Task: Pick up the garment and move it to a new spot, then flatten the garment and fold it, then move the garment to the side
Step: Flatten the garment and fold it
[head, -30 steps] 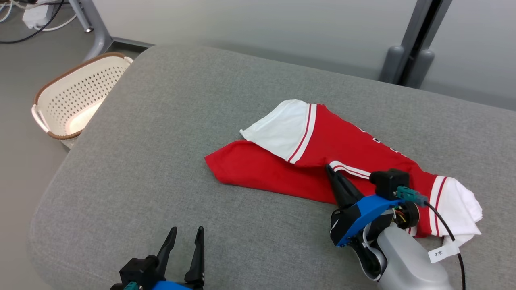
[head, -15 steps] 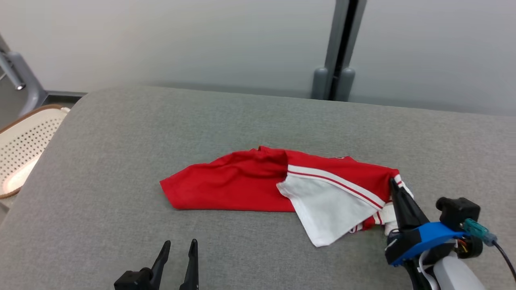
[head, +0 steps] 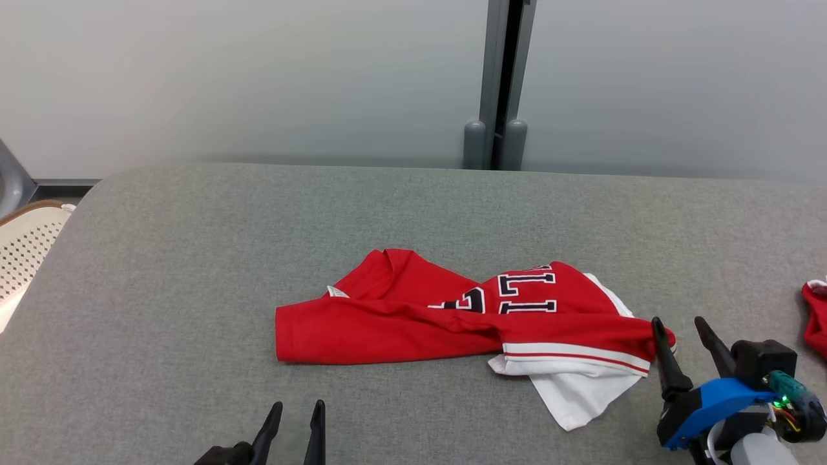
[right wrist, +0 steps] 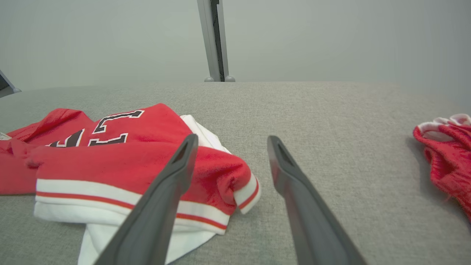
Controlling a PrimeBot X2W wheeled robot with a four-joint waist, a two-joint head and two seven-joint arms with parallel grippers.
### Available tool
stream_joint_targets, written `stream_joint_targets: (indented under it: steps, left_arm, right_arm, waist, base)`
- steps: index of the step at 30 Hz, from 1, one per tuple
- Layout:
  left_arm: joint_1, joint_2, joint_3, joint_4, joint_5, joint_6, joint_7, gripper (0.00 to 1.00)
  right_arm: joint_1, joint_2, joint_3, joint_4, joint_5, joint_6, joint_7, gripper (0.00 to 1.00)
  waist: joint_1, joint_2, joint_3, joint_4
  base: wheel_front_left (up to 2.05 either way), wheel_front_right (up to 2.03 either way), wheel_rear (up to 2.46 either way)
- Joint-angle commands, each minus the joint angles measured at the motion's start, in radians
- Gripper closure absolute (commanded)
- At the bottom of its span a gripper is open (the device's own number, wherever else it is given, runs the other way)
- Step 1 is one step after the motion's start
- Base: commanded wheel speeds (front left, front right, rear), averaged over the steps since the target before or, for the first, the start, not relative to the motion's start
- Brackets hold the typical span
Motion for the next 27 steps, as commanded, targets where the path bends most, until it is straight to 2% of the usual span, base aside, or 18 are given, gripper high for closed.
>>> stream_joint_targets:
  steps: [1,6,9,11,15,18,27]
  left_arm:
    - [-0.013,0.000,0.005,-0.001,0.006,0.003,-0.005,0.00]
    - [-0.008,0.000,0.016,-0.001,0.014,0.002,-0.005,0.00]
    - [0.001,0.000,0.023,-0.002,0.016,0.002,-0.005,0.00]
    - [0.007,0.000,0.024,-0.001,0.016,0.002,-0.005,0.00]
    - [0.015,0.000,0.022,0.001,0.011,0.001,-0.005,0.00]
    - [0.014,0.000,0.018,0.002,0.010,0.001,-0.005,0.00]
    - [0.011,0.000,0.009,0.010,0.022,-0.001,-0.005,0.00]
  right_arm:
    - [-0.010,0.028,-0.031,-0.014,-0.045,0.000,-0.004,0.00]
    - [0.071,0.099,-0.093,-0.174,-0.185,0.000,-0.004,0.00]
    - [0.136,0.123,-0.061,-0.294,-0.227,0.000,-0.004,0.00]
    - [0.192,0.131,-0.018,-0.325,-0.223,0.000,-0.003,0.00]
    - [0.252,0.134,0.082,-0.273,-0.206,0.000,-0.003,0.00]
    - [0.258,0.129,0.113,-0.221,-0.190,0.000,-0.003,0.00]
    - [0.174,0.133,0.115,-0.034,-0.165,0.000,-0.003,0.00]
  waist:
    - [0.0001,0.0000,0.003,0.007]
    - [0.0001,0.0000,0.001,0.019]
    - [0.0001,0.0000,-0.002,0.020]
    - [0.0001,0.0000,-0.006,0.020]
    - [0.0001,0.0000,-0.012,0.018]
    - [0.0001,0.0000,-0.013,0.017]
    - [0.0001,0.0000,-0.016,0.033]
  base:
    - [0.00,0.00,0.00]
    - [0.00,0.00,0.00]
    - [0.00,0.00,0.00]
    - [0.00,0.00,0.00]
    - [0.00,0.00,0.00]
    - [0.00,0.00,0.00]
    - [0.00,0.00,0.00]
